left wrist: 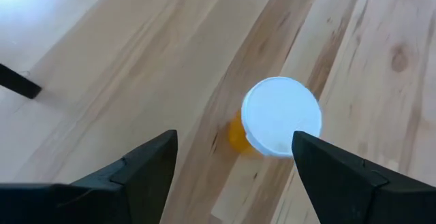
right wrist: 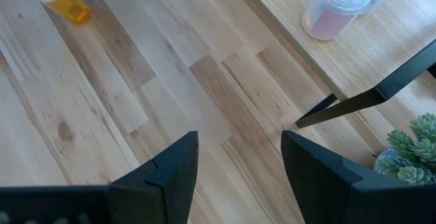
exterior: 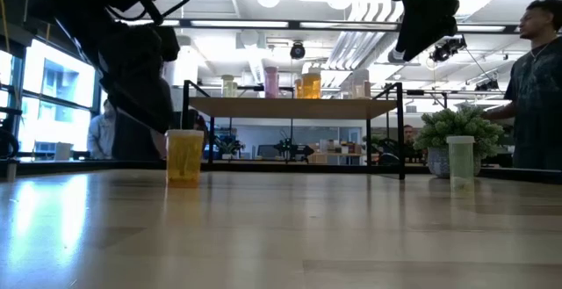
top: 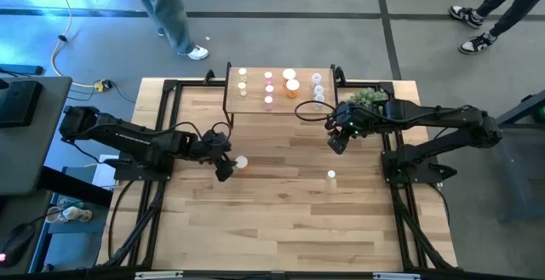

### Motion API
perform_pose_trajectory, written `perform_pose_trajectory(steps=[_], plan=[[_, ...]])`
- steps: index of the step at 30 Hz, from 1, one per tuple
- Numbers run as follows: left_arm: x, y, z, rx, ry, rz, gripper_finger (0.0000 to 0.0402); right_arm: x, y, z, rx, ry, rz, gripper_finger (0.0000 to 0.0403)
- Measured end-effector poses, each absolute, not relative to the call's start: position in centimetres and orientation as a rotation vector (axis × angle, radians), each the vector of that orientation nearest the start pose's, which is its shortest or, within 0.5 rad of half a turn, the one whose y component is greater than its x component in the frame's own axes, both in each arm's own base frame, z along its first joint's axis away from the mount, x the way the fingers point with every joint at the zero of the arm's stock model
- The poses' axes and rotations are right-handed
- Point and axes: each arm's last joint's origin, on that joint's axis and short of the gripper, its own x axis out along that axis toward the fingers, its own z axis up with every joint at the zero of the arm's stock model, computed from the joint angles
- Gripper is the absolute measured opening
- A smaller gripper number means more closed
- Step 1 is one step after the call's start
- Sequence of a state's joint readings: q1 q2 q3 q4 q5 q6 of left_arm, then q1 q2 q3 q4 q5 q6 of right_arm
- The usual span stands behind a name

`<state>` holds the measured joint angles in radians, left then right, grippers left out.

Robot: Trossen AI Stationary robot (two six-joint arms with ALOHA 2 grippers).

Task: Pick and place medicine bottles onto shelf by color
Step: Put the orange pill bottle aligned with the other orange pill bottles on the shelf

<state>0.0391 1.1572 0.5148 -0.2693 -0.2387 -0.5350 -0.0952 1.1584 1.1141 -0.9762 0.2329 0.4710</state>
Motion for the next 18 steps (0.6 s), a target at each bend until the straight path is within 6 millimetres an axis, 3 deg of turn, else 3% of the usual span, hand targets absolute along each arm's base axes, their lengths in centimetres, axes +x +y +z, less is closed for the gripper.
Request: perform_pose_trajectory(steps=[13,18], plan=[[20.07,1.48,17.46,-0.376,0.818,0.485,0.0280,21.44,-2.71,31.56,0.389,0.870,-0.534,0.0201],[19.58,1.47,17.99,-0.363,0.811,0.479,0.0280,21.97,-2.53,31.75,0.436,0.843,-0.446,0.0201]])
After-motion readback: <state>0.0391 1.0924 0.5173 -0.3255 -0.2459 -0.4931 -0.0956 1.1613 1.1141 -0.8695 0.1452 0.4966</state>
